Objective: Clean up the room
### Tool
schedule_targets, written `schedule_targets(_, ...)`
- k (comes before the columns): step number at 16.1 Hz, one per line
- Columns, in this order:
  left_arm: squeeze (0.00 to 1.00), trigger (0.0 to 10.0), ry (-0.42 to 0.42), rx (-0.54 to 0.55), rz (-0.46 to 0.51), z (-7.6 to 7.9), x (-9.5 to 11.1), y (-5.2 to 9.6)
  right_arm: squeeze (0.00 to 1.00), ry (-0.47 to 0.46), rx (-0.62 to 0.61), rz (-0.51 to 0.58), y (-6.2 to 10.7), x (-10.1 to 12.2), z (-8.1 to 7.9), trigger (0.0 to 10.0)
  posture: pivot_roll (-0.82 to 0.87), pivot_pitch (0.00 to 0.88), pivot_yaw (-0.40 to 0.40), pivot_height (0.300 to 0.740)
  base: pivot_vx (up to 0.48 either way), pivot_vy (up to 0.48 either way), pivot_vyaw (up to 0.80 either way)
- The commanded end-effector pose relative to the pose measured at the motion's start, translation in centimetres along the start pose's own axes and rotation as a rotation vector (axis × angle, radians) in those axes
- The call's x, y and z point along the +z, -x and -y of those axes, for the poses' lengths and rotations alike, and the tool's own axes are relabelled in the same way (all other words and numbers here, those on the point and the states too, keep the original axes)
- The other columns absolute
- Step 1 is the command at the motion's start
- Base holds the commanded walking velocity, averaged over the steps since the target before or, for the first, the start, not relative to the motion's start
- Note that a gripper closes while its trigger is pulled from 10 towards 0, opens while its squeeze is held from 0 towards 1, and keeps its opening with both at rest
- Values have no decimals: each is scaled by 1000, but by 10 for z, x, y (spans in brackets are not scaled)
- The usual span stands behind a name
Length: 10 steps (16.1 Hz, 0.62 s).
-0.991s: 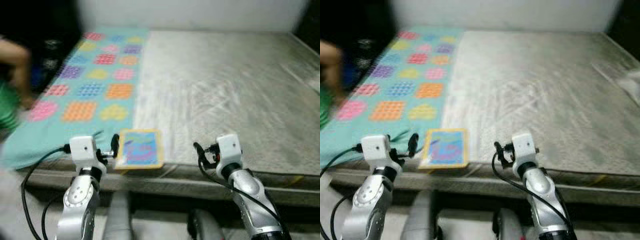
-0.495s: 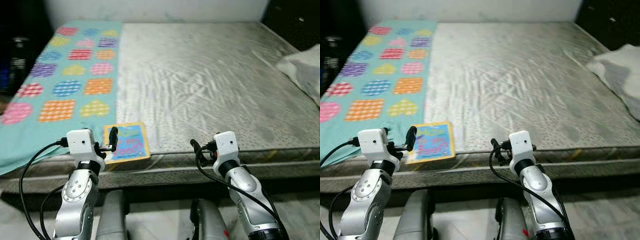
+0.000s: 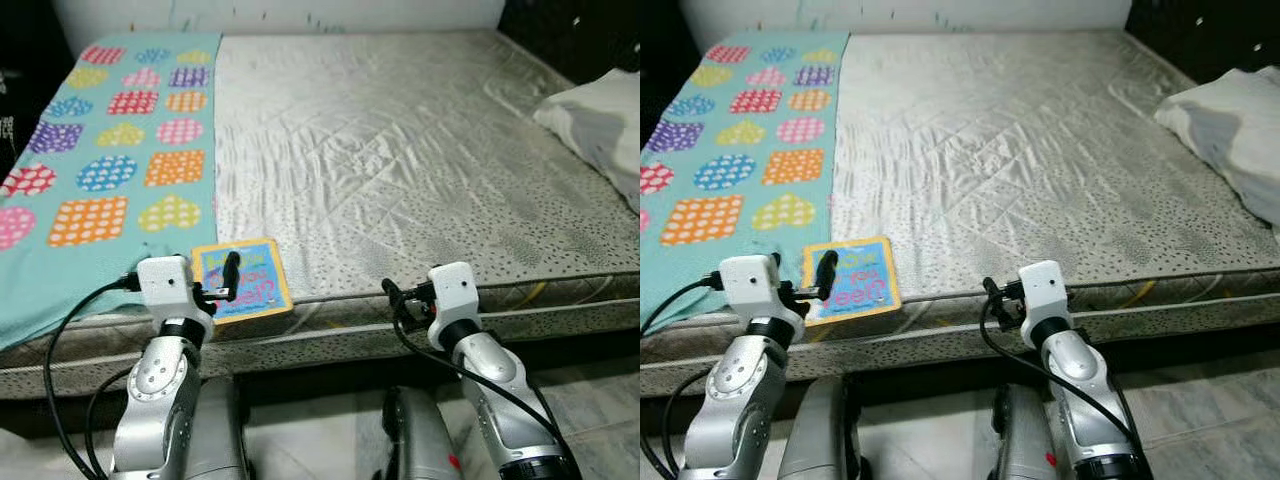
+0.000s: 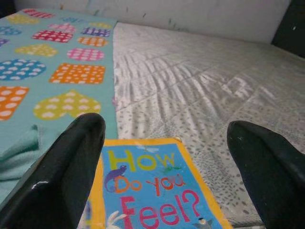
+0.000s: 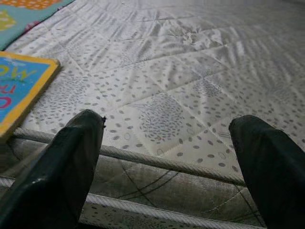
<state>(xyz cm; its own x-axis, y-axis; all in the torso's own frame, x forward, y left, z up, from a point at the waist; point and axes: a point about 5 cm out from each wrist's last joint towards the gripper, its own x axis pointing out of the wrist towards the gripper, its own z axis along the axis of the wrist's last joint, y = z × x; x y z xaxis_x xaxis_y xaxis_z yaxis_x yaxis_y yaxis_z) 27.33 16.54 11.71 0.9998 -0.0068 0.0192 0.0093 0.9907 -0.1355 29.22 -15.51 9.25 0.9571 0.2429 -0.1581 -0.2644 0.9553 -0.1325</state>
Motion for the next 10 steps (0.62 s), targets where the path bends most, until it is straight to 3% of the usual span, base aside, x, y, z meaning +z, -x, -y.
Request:
schedule_targets(1, 0, 10000, -6, 9, 5, -2, 2, 0, 0, -13, 3, -6, 0, -1, -1, 10000, -15, 111, -10, 527, 0, 480, 0)
schedule_targets(4, 0, 10000, -6, 8, 8, -2, 2, 0, 0, -11, 7, -7, -1, -1, -1, 10000, -15, 108, -12, 527, 0, 480, 0)
schedule_targets(10, 0, 10000, -9, -3, 24, 0, 4, 1, 0, -13, 9, -12, -1, -3, -1, 10000, -15, 104, -15, 527, 0, 0, 0)
